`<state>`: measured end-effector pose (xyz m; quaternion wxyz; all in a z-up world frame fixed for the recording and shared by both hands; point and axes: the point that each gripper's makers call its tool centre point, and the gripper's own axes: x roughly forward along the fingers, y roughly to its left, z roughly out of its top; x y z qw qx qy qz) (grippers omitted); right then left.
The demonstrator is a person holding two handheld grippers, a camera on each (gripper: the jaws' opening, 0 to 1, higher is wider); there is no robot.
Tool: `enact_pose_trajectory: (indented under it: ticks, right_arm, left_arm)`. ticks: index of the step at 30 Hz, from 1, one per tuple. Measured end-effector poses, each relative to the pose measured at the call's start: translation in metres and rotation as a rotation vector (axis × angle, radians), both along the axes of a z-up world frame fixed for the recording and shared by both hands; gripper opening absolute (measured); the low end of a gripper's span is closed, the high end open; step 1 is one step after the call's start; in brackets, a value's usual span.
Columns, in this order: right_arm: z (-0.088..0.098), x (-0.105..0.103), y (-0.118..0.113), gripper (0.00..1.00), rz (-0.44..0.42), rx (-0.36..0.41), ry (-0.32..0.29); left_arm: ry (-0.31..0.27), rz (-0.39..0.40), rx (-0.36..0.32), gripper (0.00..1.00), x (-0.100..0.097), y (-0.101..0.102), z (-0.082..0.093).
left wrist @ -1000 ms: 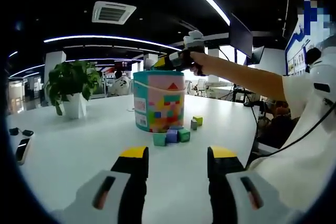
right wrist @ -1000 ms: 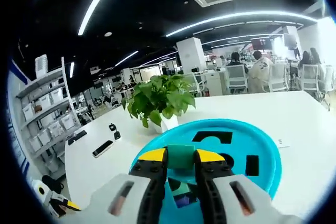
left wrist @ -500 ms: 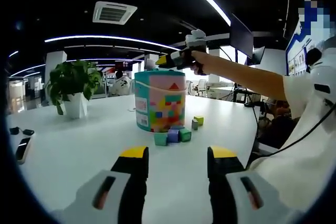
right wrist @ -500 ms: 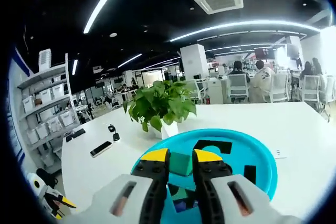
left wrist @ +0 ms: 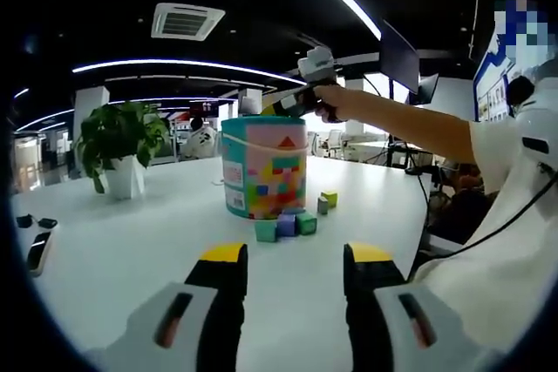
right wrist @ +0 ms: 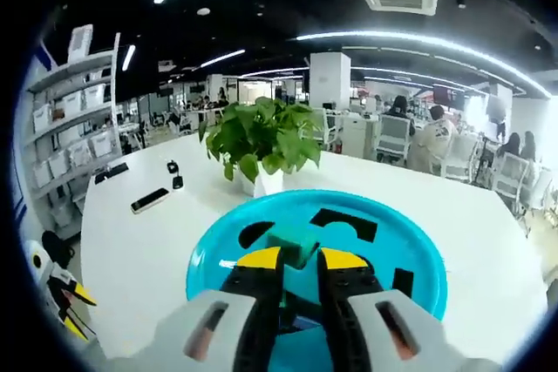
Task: Arrange the toys in the designated storage area by placing each visible toy with the group until no toy remains scattered across the table.
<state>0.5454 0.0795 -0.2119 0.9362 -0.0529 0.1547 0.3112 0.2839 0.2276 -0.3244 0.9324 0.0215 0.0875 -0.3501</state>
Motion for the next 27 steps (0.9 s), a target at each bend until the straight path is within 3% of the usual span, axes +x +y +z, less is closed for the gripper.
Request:
enact_pose_trajectory:
  ticks: [3, 7, 9, 10, 14, 15, 19, 27]
  right_arm:
    - [0.002, -0.005, 0.001, 0.15, 0.005, 0.007, 0.004]
    - [0.007, -0.006, -0.001, 0.15, 0.001, -0.001, -0.036]
    - [0.012, -0.009, -0.002, 0.17, 0.001, 0.03, -0.052]
    - [0.015, -0.011, -0.001, 0.19, 0.009, 0.049, -0.071]
    - [0.018, -0.01, -0.01, 0.33, -0.005, -0.021, -0.145]
    - [0.019, -0.011, -0.012, 0.34, -0.006, -0.009, -0.147]
    - [0.027, -0.019, -0.017, 0.35, 0.009, 0.04, -0.156]
    - [0.033, -0.038, -0.023, 0.35, 0.063, 0.0, -0.224]
  left_arm:
    - [0.001, 0.001, -0.003, 0.45, 0.0, 0.001, 0.0]
    - [0.002, 0.001, -0.003, 0.45, 0.0, 0.001, -0.001]
    - [0.001, 0.002, 0.0, 0.45, 0.0, 0.002, -0.001]
    - [0.0, 0.004, -0.001, 0.45, 0.0, 0.003, 0.0]
    - [-0.005, 0.006, -0.003, 0.45, 0.0, 0.003, 0.001]
    - [-0.004, 0.007, -0.004, 0.45, 0.0, 0.003, 0.001]
    - [0.0, 0.011, -0.009, 0.45, 0.001, 0.004, 0.001]
    - [0.005, 0.004, -0.006, 0.45, 0.001, 0.0, -0.001]
